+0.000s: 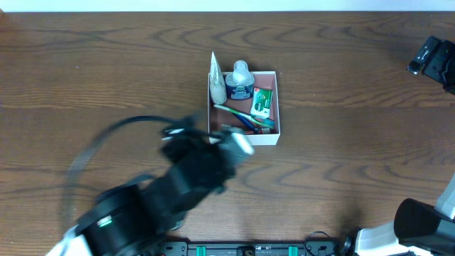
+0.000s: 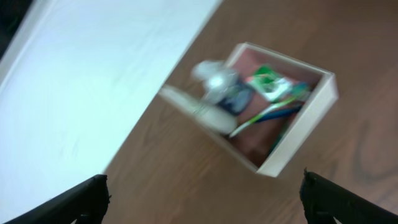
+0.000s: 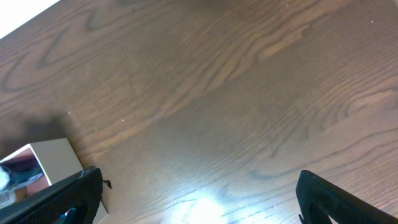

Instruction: Pack container

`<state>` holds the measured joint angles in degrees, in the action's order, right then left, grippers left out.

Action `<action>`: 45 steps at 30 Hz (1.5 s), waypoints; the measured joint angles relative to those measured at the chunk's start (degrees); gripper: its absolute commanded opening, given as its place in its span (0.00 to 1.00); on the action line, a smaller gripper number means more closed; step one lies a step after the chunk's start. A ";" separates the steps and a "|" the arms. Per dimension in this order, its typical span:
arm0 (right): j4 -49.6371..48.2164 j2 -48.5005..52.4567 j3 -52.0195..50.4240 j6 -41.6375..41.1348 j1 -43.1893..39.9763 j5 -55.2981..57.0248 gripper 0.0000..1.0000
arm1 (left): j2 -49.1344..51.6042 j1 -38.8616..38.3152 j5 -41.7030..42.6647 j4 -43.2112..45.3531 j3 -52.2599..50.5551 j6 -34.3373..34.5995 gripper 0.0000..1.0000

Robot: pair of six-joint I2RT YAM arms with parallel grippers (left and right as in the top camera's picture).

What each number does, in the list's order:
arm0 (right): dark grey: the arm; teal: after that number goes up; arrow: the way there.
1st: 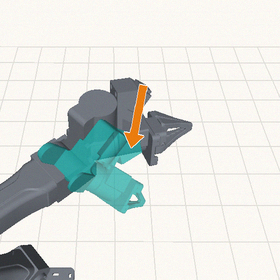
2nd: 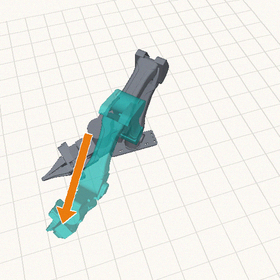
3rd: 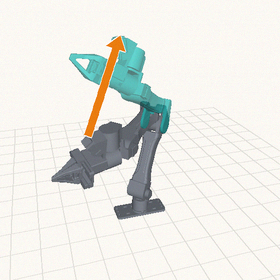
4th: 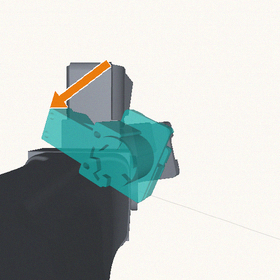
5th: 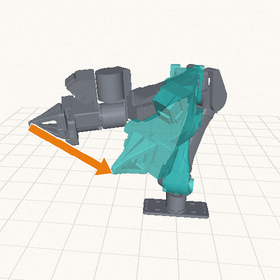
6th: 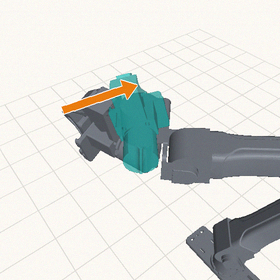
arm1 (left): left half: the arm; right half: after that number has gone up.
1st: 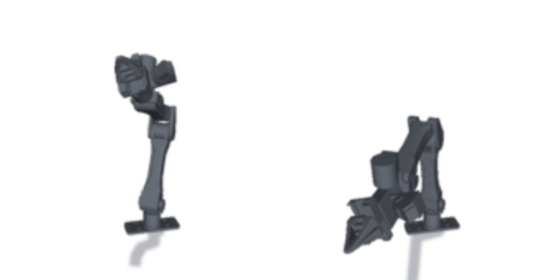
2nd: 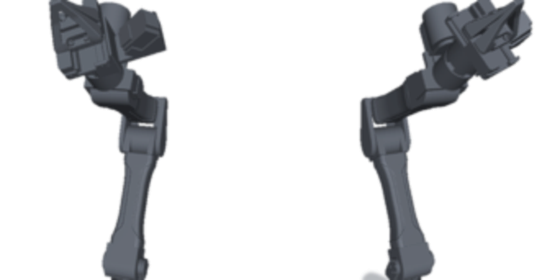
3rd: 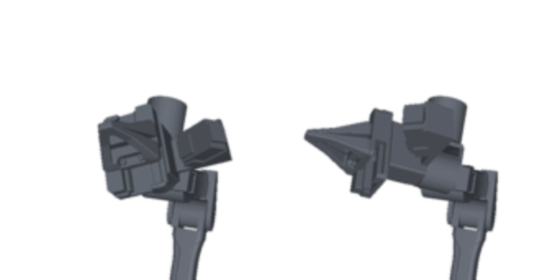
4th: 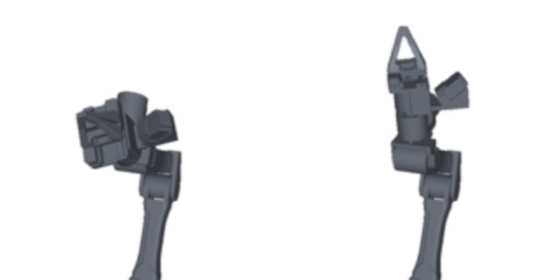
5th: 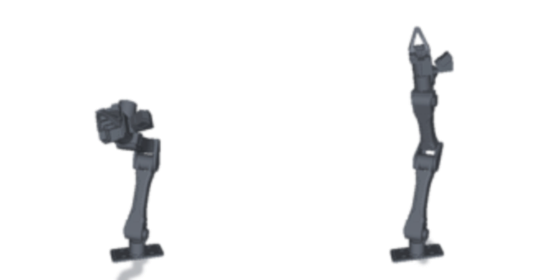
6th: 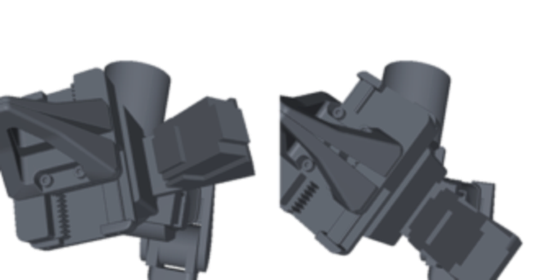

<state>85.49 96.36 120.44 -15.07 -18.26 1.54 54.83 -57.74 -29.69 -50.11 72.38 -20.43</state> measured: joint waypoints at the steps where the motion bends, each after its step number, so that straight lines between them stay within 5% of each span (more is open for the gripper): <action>1: 0.02 0.00 0.00 0.00 0.00 0.00 0.99 | -1.46 0.70 -0.81 -0.87 0.00 1.81 0.98; 13: 0.04 0.00 0.00 0.00 0.00 0.00 0.99 | -17.09 12.85 -5.07 -9.90 0.00 22.95 0.98; 45: 0.04 0.00 0.00 0.00 0.00 0.00 0.99 | -11.91 21.92 -3.08 -7.61 -4.31 32.26 0.98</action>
<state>85.54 96.36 120.44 -15.07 -18.26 1.54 42.92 -35.81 -32.77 -57.71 68.07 11.84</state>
